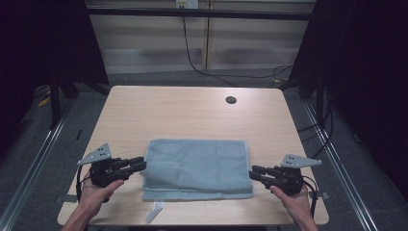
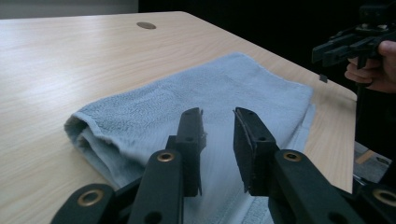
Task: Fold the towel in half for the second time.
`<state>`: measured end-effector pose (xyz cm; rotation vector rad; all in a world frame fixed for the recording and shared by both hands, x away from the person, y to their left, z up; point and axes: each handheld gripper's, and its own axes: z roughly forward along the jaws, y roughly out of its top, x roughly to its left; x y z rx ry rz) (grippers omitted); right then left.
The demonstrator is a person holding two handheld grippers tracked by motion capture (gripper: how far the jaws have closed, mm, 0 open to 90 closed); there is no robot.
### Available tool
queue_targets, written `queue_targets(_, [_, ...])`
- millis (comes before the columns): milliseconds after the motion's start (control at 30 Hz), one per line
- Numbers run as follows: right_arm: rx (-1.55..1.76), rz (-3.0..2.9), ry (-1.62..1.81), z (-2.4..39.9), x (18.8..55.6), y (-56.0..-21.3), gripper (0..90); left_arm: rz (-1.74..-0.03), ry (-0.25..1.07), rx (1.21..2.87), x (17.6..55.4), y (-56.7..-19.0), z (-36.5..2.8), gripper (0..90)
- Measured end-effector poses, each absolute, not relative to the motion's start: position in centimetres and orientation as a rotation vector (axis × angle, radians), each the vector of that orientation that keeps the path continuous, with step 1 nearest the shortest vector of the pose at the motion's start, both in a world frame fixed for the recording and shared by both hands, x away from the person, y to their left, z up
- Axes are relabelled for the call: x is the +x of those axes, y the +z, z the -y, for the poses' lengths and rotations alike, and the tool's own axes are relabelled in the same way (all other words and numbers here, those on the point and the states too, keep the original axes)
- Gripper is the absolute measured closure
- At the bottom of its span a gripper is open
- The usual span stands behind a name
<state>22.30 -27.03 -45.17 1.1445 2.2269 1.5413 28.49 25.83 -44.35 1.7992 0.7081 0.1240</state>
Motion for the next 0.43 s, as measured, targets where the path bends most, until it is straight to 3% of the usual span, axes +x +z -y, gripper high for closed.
queue_targets(233, [1.212,-2.125,1.472,27.2,22.7,-45.5,56.7,-0.818,0.196,1.839,29.3,-45.6,-26.2,41.6])
queue_targets(433, [1.301,-2.063,1.408,28.2,22.9,-46.4,47.0,-0.894,0.206,1.857,29.5,-46.9,-27.0,31.8])
